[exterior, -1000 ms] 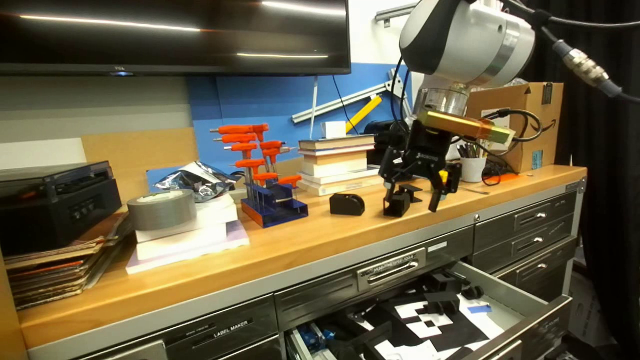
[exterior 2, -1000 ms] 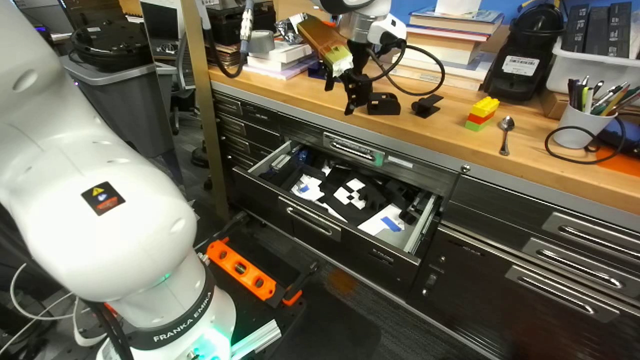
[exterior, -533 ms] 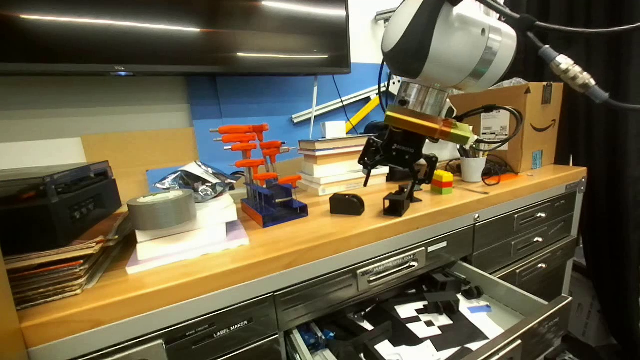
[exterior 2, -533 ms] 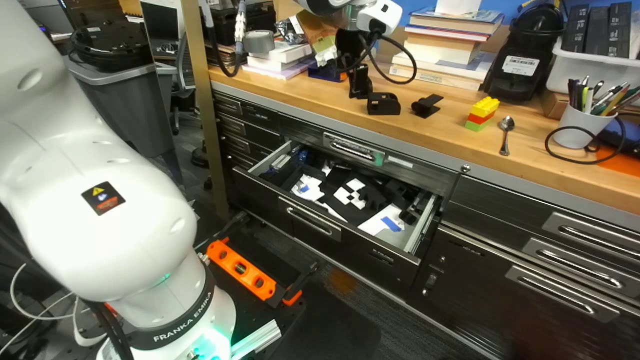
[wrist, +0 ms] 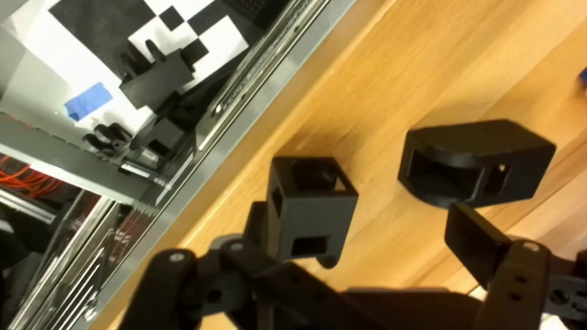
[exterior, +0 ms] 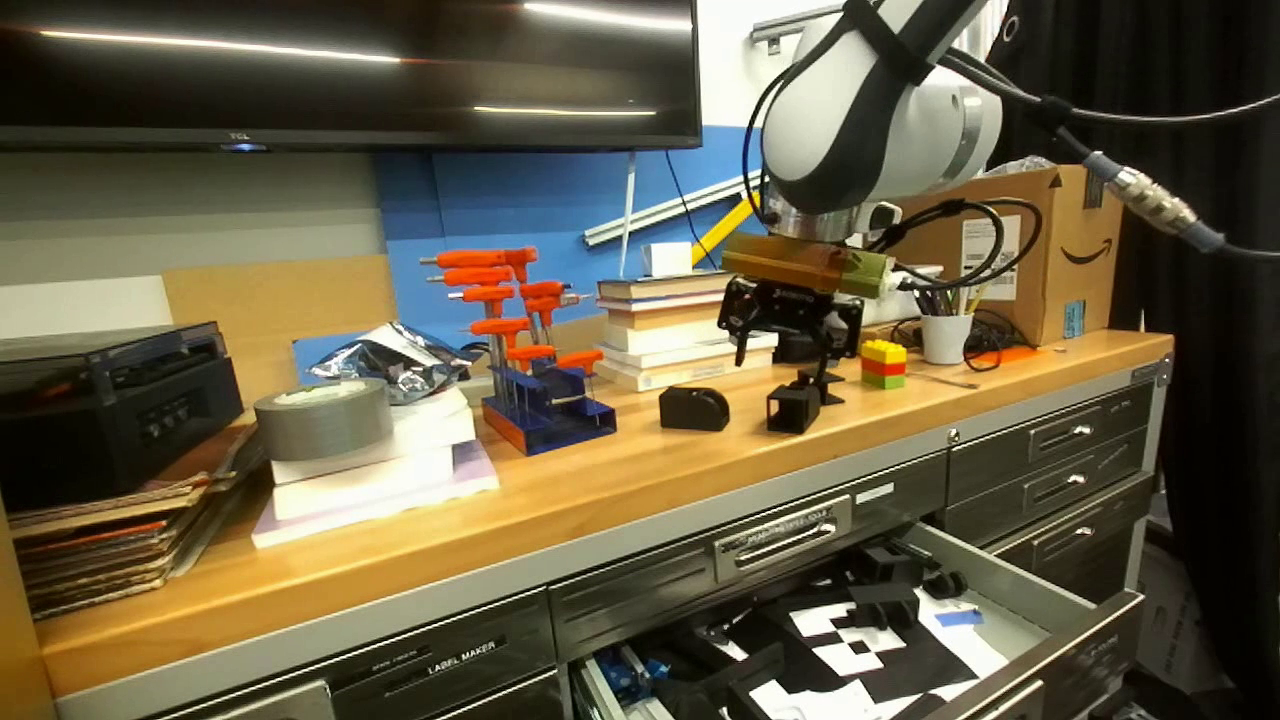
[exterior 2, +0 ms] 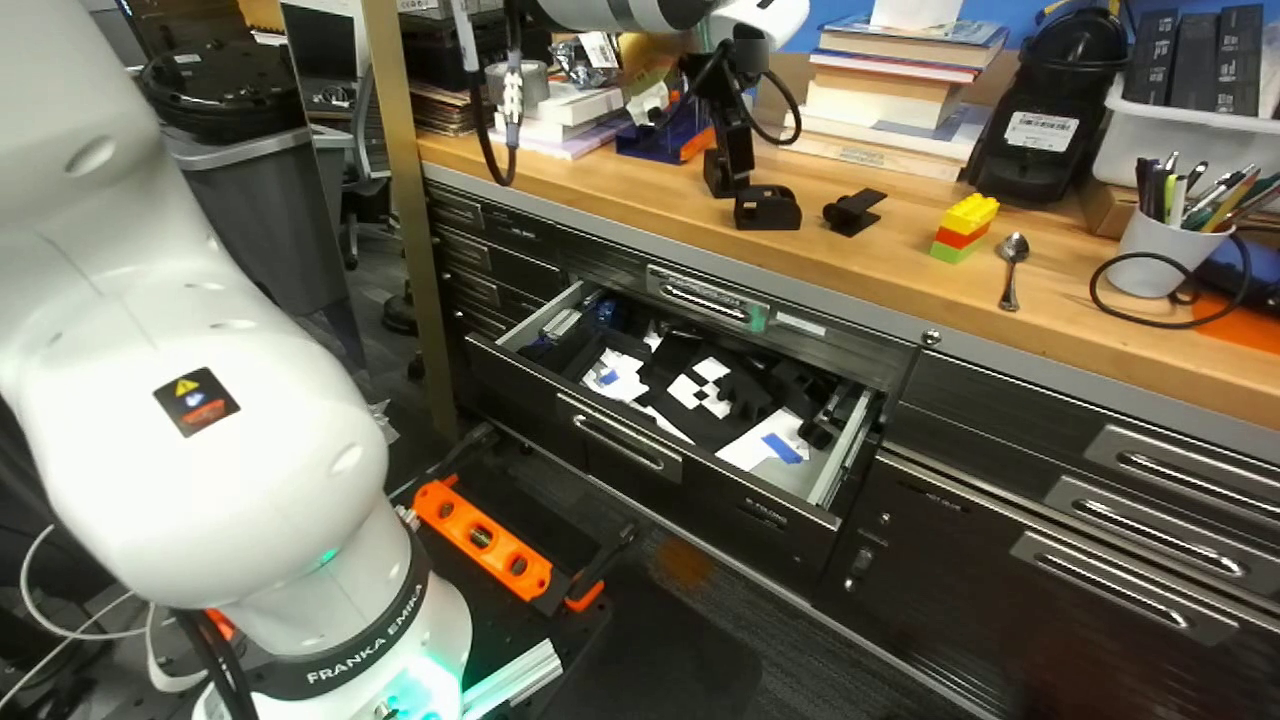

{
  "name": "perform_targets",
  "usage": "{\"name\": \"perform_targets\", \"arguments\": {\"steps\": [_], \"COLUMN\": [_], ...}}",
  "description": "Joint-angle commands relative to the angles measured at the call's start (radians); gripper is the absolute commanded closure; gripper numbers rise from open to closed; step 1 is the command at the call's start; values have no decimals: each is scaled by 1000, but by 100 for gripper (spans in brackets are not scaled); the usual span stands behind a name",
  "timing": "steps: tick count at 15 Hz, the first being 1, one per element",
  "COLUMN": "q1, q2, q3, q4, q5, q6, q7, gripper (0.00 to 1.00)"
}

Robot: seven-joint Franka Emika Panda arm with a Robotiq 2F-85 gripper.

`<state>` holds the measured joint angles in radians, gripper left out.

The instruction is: Put the three black pieces in the open drawer then close the drawer

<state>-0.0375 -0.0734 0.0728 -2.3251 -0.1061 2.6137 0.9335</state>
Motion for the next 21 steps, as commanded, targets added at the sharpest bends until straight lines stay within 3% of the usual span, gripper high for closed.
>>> {"name": "perform_targets", "arguments": {"steps": [1,5,15,16,21], "q1": [-15,10,26,27,30], "q2": [18,96,277,285,295], "q3": [-2,-11,-67,-72,-92], "q4": [68,145,321,329,338], "q5": [-158,-130,-22,-15,13], "q6": [-86,-179,-252,-259,-292], "q7": [186,135,7,-3,-35], "gripper": [0,0,0,19,54]}}
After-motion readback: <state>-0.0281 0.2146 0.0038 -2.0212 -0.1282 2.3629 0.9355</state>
